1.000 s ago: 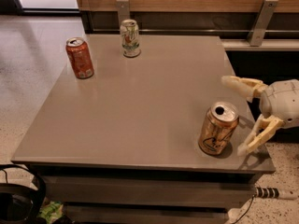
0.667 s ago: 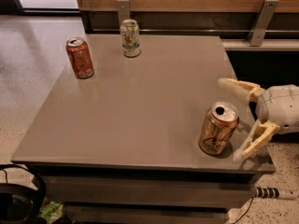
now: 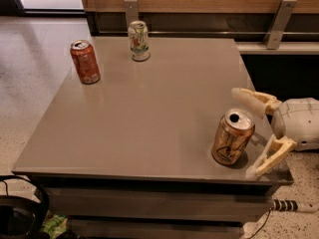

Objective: Move orange can near 7up can

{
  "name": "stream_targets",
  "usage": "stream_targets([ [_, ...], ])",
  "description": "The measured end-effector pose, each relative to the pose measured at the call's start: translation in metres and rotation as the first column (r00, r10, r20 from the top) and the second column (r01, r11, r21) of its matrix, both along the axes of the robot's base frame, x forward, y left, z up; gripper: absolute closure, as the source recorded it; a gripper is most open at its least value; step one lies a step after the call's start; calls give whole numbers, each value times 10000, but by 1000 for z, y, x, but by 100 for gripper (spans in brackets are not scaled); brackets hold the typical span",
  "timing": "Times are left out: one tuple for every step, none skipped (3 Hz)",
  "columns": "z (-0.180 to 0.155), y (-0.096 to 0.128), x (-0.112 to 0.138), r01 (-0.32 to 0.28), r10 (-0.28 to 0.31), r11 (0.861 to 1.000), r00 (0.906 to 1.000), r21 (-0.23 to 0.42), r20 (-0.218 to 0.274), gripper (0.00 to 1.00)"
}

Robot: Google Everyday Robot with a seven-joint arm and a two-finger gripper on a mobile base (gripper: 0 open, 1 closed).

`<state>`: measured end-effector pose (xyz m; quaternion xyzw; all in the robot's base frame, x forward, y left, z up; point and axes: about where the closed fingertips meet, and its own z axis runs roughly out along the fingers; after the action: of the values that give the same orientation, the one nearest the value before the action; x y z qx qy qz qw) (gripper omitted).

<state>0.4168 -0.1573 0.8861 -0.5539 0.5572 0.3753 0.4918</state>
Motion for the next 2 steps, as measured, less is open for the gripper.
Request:
stream_targets([
  [-8,-1,2,168,-169,9998,9998,-66,-139,15],
  [-7,1,2,131,-131,9999,9998,-70,-128,38],
])
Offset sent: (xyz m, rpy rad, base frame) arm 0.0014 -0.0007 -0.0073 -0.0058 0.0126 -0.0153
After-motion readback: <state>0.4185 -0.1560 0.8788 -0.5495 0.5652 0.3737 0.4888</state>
